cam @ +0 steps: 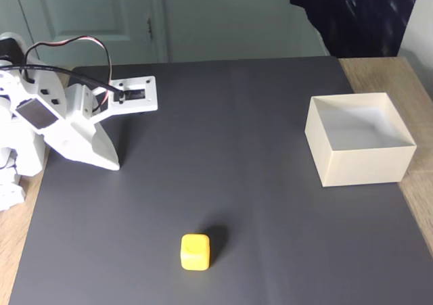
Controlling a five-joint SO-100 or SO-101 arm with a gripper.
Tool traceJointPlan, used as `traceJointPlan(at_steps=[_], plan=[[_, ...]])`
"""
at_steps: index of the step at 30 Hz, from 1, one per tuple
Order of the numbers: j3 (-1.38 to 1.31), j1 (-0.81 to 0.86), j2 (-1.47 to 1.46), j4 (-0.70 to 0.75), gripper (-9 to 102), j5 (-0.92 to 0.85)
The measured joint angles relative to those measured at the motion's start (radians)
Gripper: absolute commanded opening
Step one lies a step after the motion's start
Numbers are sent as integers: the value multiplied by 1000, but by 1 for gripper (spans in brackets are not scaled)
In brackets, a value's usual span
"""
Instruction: Grasp a cube block and put it in the white box.
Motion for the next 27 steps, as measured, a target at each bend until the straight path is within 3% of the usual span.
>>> traceJointPlan(at_steps=[12, 27], plan=[[-195, 175, -31, -20, 5, 179], [-609, 546, -589, -262, 15, 388]])
